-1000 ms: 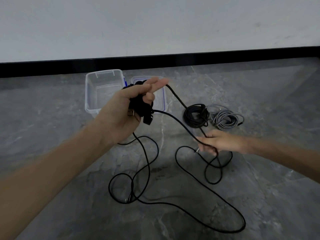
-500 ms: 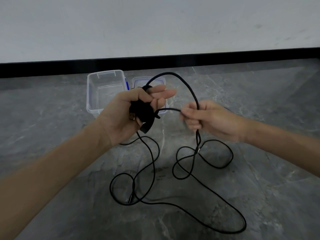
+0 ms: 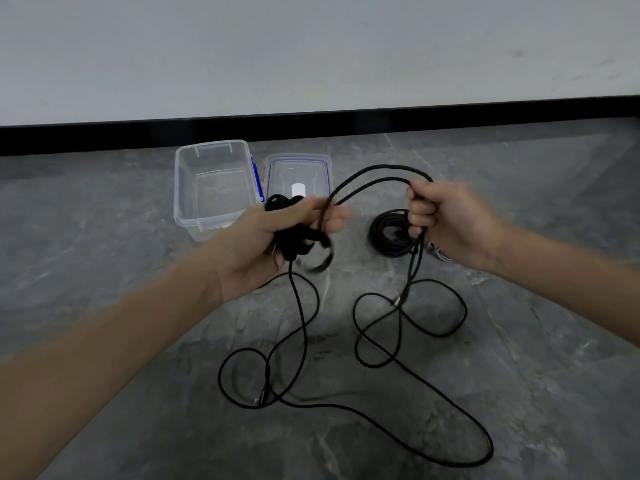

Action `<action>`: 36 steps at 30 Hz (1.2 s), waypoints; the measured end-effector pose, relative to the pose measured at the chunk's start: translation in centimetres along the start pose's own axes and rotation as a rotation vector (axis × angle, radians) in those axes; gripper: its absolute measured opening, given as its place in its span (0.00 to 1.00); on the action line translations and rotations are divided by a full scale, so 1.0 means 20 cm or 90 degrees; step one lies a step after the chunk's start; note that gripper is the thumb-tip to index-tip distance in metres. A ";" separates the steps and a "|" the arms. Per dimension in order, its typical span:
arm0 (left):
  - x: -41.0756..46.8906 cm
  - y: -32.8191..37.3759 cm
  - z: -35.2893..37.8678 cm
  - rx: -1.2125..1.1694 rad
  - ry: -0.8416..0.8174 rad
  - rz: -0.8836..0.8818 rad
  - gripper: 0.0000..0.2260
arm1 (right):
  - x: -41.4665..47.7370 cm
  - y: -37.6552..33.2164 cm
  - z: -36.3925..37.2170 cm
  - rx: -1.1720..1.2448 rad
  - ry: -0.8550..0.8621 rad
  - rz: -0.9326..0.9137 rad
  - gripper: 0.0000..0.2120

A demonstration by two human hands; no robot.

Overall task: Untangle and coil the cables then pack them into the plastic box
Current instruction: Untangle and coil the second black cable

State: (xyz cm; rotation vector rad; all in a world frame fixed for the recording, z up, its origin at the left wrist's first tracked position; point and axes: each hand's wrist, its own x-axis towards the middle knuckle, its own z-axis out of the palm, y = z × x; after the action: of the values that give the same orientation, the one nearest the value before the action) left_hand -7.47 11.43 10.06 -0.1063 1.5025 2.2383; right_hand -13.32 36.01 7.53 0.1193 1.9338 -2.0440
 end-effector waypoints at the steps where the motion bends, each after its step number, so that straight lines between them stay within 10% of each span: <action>1: 0.00 0.00 -0.01 0.003 0.025 0.015 0.12 | 0.00 0.01 -0.01 -0.010 0.013 0.010 0.14; 13: 0.03 0.02 -0.03 -0.054 0.119 0.047 0.08 | 0.05 0.19 -0.16 -0.055 0.152 0.128 0.16; 23: 0.03 0.10 -0.02 -0.098 0.147 0.093 0.08 | 0.01 0.49 -0.32 -0.408 0.120 0.184 0.18; 27: 0.02 0.10 0.01 -0.078 0.130 0.095 0.09 | 0.00 0.52 -0.32 -0.690 0.058 0.102 0.10; 29: 0.02 0.10 0.02 -0.067 0.120 0.095 0.09 | -0.02 0.48 -0.28 -0.781 0.026 0.027 0.22; 36: 0.03 0.08 0.06 -0.033 0.096 0.104 0.10 | -0.11 0.28 -0.02 -0.689 -0.091 -0.234 0.26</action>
State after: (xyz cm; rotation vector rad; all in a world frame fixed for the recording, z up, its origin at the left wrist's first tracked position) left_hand -8.34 12.10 11.67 -0.1768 1.5822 2.4478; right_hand -9.70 36.63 2.79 -0.6413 2.7867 -0.8538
